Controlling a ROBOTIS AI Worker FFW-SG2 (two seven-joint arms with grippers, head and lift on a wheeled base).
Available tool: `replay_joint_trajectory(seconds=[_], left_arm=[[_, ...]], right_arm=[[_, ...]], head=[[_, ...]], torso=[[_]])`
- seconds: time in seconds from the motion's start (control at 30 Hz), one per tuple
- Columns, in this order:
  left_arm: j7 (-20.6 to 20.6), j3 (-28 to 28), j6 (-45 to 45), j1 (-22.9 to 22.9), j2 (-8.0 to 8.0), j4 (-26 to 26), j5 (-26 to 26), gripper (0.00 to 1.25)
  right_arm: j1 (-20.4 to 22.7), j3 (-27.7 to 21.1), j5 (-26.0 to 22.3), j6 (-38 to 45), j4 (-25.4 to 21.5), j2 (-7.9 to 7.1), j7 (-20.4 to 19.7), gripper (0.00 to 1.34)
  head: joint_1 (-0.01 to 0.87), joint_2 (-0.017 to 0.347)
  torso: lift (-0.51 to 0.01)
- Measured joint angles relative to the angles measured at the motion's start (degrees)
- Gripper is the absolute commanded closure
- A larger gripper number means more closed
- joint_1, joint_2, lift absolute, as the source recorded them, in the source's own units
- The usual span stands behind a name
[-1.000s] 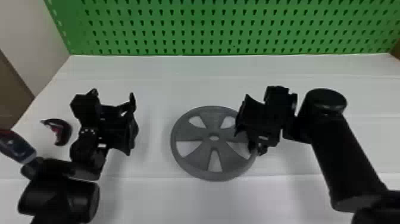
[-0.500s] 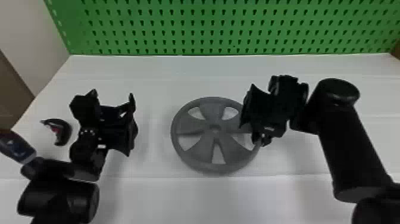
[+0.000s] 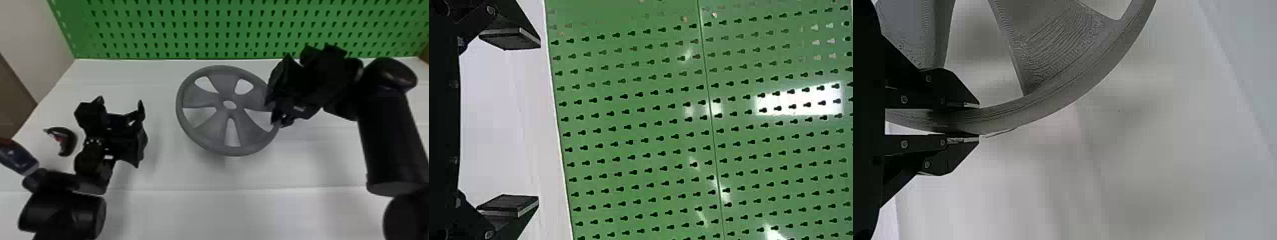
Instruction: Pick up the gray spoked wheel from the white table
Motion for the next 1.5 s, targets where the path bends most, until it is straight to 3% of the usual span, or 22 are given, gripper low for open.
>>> replay_joint_trajectory(seconds=[0.2, 0.83, 1.03, 1.13, 1.23, 1.37, 1.5], left_arm=[[0.0, 0.0, 0.0, 0.0, 0.01, 0.0, 0.0, 0.18], [0.0, -0.1, 0.0, -0.2, -0.01, 0.0, 0.0, 0.18], [0.0, -0.3, 0.0, -0.4, -0.01, 0.0, 0.0, 0.18], [0.0, -0.4, 0.0, -0.5, -0.02, 0.0, 0.2, 0.18], [0.0, -0.4, 0.0, -0.5, -0.02, 0.0, 0.4, 0.18], [0.0, -0.4, 0.0, -0.5, -0.02, 0.0, 0.7, 0.18], [0.0, -0.4, 0.0, -0.5, -0.01, -0.2, 1.1, 0.18]], right_arm=[[-0.6, -0.1, -3.4, 0.5, -0.6, -0.45, 0.0, 1.01], [-0.9, -0.1, -3.4, 0.6, -1.1, -0.83, 0.0, 1.01], [-0.1, -1.4, -0.3, 0.5, -4.8, -1.03, 0.0, 1.01], [0.5, -2.3, 4.0, 0.3, -7.6, -1.12, 0.1, 1.01], [1.8, -2.9, 11.8, -1.3, -10.7, -1.45, 8.3, 1.01], [5.0, -1.1, 26.6, -8.0, -16.7, -2.48, 30.5, 1.01], [7.5, 2.3, 37.1, -14.7, -21.2, -3.93, 42.1, 1.01]], head=[[0.806, 0.044], [0.806, 0.044], [0.806, 0.044], [0.806, 0.044], [0.806, 0.044], [0.806, 0.044], [0.806, 0.044]], torso=[[-0.098], [-0.098], [-0.098], [-0.098], [-0.098], [-0.098], [-0.098]])
